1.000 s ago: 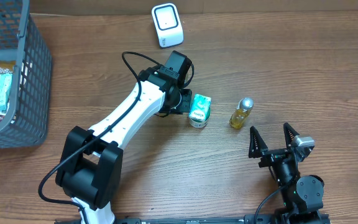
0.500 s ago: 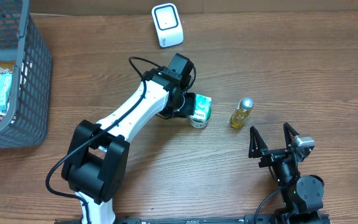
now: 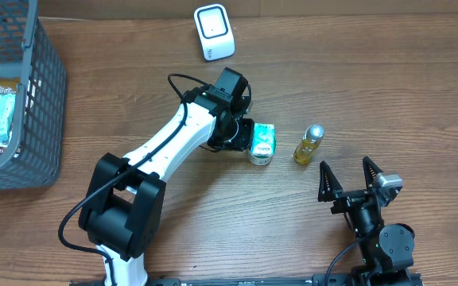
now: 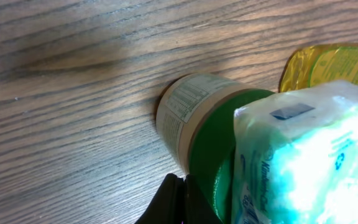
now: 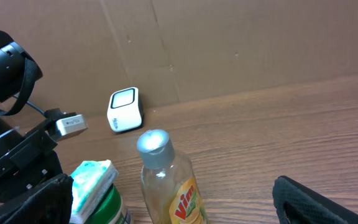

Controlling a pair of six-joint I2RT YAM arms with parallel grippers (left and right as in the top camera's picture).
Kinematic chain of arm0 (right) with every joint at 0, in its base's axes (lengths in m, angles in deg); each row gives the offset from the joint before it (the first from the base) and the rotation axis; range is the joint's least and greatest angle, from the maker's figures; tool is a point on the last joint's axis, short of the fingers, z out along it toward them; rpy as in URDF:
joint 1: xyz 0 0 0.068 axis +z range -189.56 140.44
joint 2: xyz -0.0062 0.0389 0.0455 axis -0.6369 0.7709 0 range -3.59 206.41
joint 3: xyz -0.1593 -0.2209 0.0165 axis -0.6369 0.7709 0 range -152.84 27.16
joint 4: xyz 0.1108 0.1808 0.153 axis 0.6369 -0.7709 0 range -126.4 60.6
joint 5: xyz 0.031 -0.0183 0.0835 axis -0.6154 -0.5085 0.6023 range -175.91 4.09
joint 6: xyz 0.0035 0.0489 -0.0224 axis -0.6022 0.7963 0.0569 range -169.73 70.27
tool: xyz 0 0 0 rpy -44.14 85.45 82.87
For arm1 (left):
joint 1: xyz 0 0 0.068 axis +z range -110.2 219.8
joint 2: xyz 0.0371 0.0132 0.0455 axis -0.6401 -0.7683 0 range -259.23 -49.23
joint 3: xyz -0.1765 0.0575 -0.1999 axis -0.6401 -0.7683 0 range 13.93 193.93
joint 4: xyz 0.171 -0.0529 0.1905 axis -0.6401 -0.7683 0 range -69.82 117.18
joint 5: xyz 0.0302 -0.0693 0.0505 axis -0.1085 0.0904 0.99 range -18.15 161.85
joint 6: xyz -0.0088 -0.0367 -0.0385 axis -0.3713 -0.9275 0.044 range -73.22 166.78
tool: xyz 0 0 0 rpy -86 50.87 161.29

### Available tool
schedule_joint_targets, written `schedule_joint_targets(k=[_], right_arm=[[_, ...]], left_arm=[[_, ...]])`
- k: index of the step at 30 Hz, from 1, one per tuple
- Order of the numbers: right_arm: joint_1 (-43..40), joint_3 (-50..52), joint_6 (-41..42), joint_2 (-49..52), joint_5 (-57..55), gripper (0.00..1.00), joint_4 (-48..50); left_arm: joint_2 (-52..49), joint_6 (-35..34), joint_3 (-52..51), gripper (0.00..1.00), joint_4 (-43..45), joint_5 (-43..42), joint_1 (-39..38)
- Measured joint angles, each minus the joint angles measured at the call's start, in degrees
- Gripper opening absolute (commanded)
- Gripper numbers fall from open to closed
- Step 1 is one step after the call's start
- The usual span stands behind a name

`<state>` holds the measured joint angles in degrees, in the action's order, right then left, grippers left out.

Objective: Scan the item barcode
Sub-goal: 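Release the wipes pack on the table and lift the left gripper, then move the left gripper back over the grey basket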

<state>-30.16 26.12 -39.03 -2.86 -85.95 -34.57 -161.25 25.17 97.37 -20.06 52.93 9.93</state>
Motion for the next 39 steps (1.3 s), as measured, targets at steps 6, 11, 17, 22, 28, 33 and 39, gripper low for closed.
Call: schedule_joint_targets(k=[6,11,17,22,28,33,39], right_arm=[[0.0,0.0,0.0,0.0,0.0,1.0,0.0],[0.0,0.0,0.0,0.0,0.0,1.0,0.0],[0.0,0.0,0.0,0.0,0.0,1.0,0.0],[0.0,0.0,0.0,0.0,0.0,1.0,0.0],[0.0,0.0,0.0,0.0,0.0,1.0,0.0],[0.0,0.0,0.0,0.0,0.0,1.0,0.0],[0.0,0.0,0.0,0.0,0.0,1.0,0.0]], left_arm=[[-0.7,2.8,8.0,0.05,-11.9,1.2,3.8],[-0.9,6.8,24.8,0.12,-24.5,4.4,12.4],[-0.9,11.3,47.3,0.68,-30.4,11.1,23.7],[-0.9,15.3,62.6,0.87,-28.8,16.3,34.0],[-0.8,18.4,67.9,0.95,-25.2,19.2,46.4],[-1.3,20.0,67.5,1.0,-25.2,20.1,55.2],[-3.6,21.8,64.7,1.0,-25.3,20.5,61.7]])
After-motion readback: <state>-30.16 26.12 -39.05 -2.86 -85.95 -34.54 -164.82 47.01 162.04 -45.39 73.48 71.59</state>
